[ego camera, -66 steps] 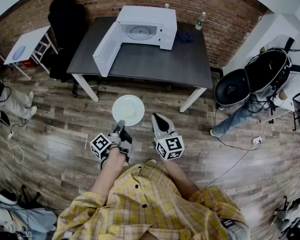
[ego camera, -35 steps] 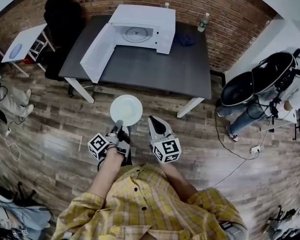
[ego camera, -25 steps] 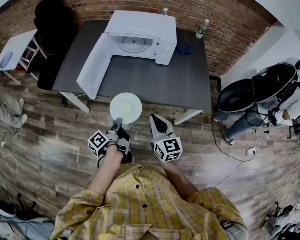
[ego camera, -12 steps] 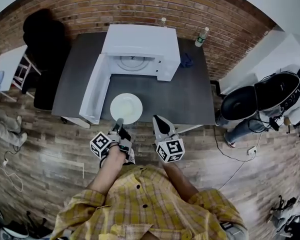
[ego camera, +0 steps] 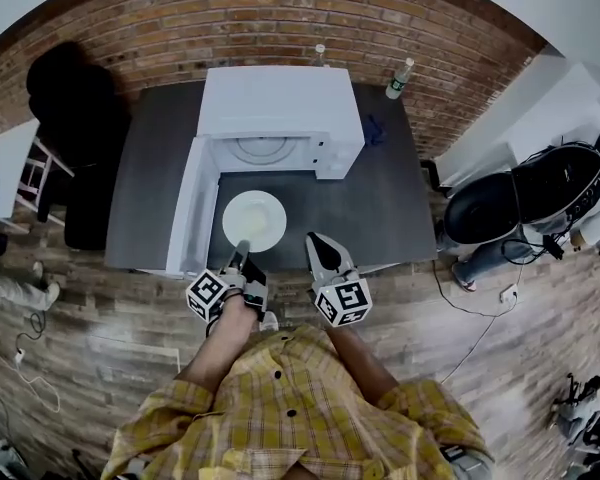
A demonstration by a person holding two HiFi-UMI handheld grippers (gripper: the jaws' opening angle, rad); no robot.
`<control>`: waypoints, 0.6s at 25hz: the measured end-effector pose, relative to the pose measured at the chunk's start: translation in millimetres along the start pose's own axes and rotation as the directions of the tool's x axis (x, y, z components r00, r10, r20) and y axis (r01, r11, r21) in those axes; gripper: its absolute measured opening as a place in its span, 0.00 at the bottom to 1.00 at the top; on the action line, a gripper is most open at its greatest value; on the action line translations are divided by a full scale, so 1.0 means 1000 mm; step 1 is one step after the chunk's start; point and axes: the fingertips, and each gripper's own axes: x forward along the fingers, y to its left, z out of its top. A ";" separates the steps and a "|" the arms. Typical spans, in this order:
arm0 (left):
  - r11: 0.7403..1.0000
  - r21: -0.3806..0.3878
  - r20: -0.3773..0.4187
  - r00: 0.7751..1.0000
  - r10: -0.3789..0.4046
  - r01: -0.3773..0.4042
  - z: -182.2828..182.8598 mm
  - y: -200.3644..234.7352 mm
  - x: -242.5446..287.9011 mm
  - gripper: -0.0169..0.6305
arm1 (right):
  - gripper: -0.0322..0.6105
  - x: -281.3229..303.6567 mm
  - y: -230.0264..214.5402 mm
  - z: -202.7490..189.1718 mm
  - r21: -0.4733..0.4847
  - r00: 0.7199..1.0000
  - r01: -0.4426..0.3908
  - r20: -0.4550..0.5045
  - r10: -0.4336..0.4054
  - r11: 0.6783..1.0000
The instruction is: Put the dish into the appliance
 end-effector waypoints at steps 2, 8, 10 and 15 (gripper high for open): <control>1.000 0.000 -0.005 1.000 0.010 -0.010 0.004 0.002 0.006 0.04 | 0.06 0.007 -0.003 -0.001 -0.013 1.000 0.010 0.000 -0.010 1.000; 0.999 -0.040 0.018 1.000 -0.020 0.021 0.013 0.001 0.026 0.04 | 0.06 0.023 -0.008 -0.002 -0.050 1.000 0.017 -0.003 -0.017 0.999; 0.999 -0.046 0.028 1.000 -0.008 0.010 0.013 0.004 0.029 0.04 | 0.06 0.026 -0.010 -0.004 -0.048 1.000 0.012 -0.010 -0.013 0.999; 0.999 -0.048 0.059 0.998 0.014 -0.012 0.016 0.012 0.044 0.04 | 0.06 0.038 -0.023 -0.004 -0.027 1.000 -0.001 -0.017 0.000 1.000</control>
